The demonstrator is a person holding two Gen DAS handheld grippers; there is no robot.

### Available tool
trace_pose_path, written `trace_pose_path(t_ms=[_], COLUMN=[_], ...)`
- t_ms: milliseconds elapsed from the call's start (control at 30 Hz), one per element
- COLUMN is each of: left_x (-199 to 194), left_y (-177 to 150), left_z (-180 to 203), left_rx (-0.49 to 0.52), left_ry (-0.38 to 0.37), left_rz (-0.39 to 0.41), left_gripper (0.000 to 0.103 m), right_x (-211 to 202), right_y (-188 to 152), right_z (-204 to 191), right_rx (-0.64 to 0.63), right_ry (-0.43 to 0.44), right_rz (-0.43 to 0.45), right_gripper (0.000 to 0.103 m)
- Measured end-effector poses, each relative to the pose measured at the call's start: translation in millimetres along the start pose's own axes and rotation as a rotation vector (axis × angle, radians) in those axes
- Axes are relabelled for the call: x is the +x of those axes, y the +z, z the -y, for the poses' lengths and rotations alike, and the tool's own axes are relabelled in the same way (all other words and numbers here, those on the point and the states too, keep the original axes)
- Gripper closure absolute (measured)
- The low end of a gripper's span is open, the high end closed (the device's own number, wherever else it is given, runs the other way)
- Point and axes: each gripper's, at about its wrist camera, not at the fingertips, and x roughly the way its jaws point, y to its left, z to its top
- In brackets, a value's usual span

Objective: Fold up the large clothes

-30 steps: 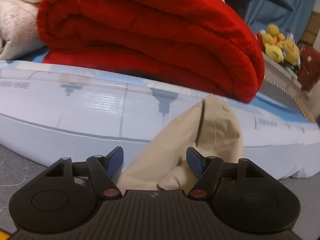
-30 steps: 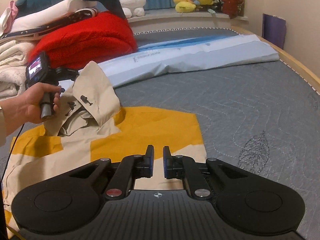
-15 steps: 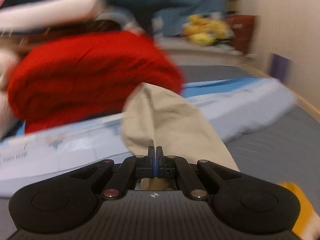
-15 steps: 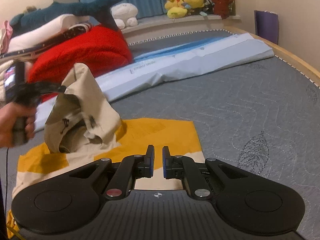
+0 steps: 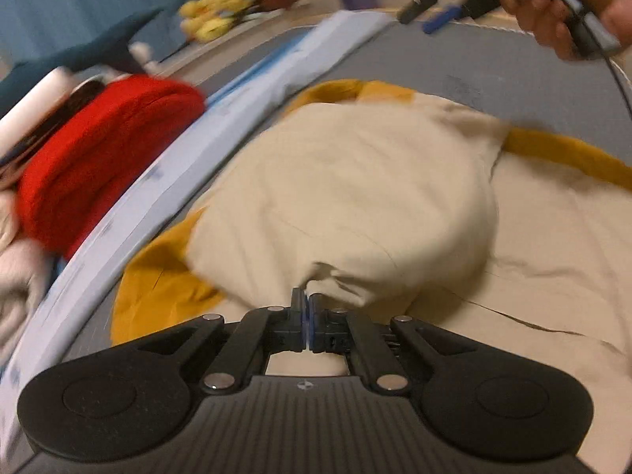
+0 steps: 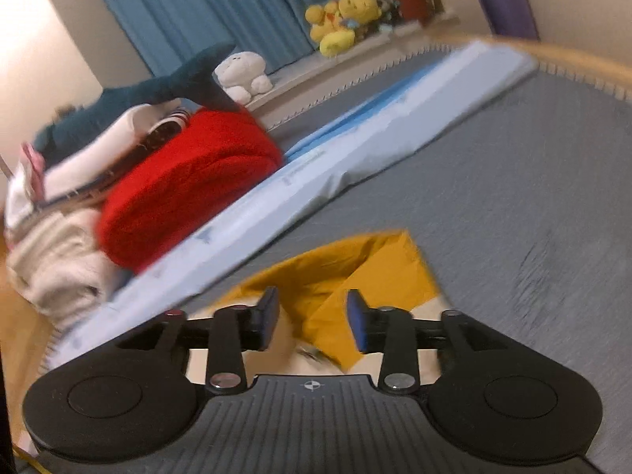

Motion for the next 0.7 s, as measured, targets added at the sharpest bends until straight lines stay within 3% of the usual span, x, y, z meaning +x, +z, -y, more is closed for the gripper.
trace_pose_path(t_ms=[67,133,233,300,400,500,600,700], left_x=[-15.1,-22.8,-15.7,-1.2,31.0,56.4,67.7,79.9], left_y=[7.1,12.6,7.3,-9.7,-36.9,-55.9,-76.9,-90.2], left_z=[-5.4,-21.2,-42.7,-55.2,-72.3,-92.4,-112.3,-123.5], left_rx=[-0.115,-0.345,-0.712,-0.964,-1.254,-1.424,-1.579,-1.675], left_ry=[0.045,0.063,0.035,-0.025,-0.119,-0.155,-0.225,-0.262], left_rz=[0.0,0.013,0.038,0.063,0.036,0.022,0.057,0.086], left_gripper=[0.095,0.091,0.067,0.048,0.046,0.038,0.037,0.034], right_x=[8.0,21.5,39.7,50.1,61.0,70.2,80.8,91.0], right_y=[-5.0,-13.8,-27.8,-34.9,-43.4,-51.2,-54.8,-59.8], right_z=[0.2,-1.4,-7.3,-11.0,-14.8,-16.6,-14.1,-8.5], right_rx=[0.039,0.054,0.072,0.099,0.135,0.142,0.198,0.256], right_ry=[0.029,0.045,0.067,0.104,0.123,0.093,0.082,0.063], right_rz=[-0.05,-0.131,-0.216,-0.267,-0.311,-0.34,-0.356,-0.369], right_gripper=[0.059,0.057,0.056,0.054,0.051,0.048,0.048,0.047])
